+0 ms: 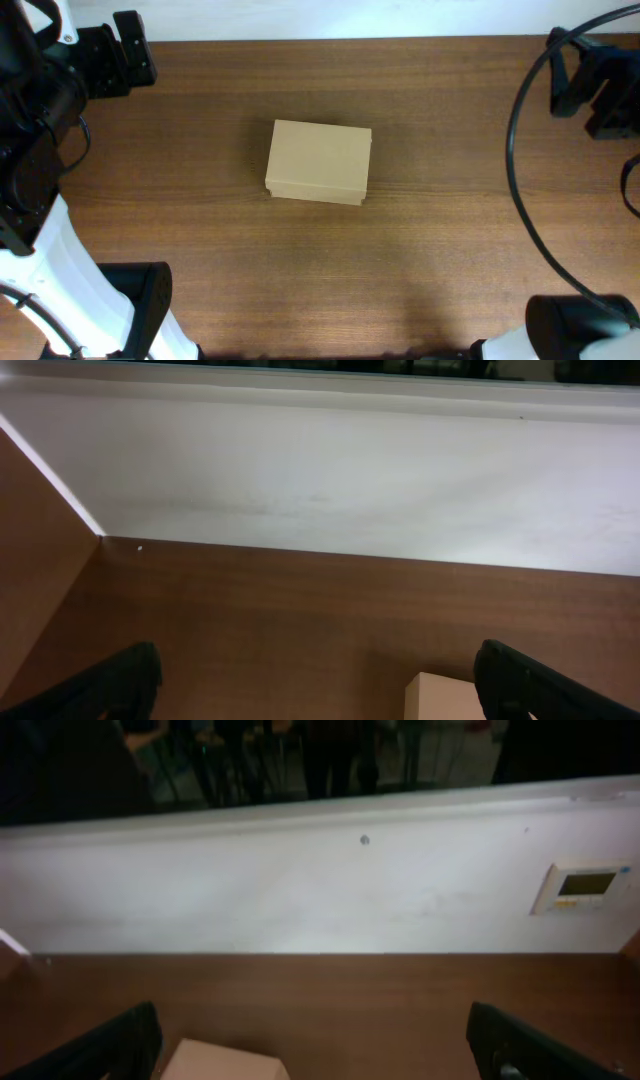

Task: Pack container

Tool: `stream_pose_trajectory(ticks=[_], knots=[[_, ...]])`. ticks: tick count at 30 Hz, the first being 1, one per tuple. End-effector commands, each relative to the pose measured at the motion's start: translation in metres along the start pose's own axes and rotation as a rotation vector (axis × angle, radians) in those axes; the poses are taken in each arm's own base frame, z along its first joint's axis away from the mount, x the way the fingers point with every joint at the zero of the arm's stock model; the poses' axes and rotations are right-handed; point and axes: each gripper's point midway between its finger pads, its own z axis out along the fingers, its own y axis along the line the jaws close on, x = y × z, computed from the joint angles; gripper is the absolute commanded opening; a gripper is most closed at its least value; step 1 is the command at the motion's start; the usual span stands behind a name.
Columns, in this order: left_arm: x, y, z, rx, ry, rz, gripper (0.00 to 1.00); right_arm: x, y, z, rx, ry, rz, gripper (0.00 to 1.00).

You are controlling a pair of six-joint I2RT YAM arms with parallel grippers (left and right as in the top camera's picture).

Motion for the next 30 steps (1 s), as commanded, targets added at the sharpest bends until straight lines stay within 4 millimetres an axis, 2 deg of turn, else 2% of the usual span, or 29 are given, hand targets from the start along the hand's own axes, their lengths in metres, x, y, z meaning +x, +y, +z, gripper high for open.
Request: stream_pose_trajectory(ticks=[1, 5, 9, 12, 15, 22, 30], knots=[[0.002, 0.0, 0.004, 0.002, 0.014, -0.001, 1.0, -0.004, 0.003, -0.019, 0.001, -0.03, 0.053, 0.99], [0.002, 0.0, 0.004, 0.002, 0.014, -0.001, 1.0, 0.006, 0.002, -0.022, 0.005, 0.002, 0.068, 0.99], [0.002, 0.0, 0.004, 0.002, 0.014, -0.001, 1.0, 0.029, -0.001, -0.017, 0.011, 0.049, 0.075, 0.99], [0.002, 0.0, 0.004, 0.002, 0.014, -0.001, 1.0, 0.055, -0.004, -0.013, 0.017, 0.091, 0.082, 0.99], [0.002, 0.0, 0.004, 0.002, 0.014, -0.001, 1.0, 0.091, -0.008, -0.012, 0.024, 0.136, 0.088, 0.99], [0.002, 0.0, 0.004, 0.002, 0.014, -0.001, 1.0, 0.157, -0.014, -0.017, 0.03, 0.175, 0.094, 0.99], [0.002, 0.0, 0.004, 0.002, 0.014, -0.001, 1.0, 0.216, -0.022, -0.005, 0.049, 0.314, 0.113, 0.99]])
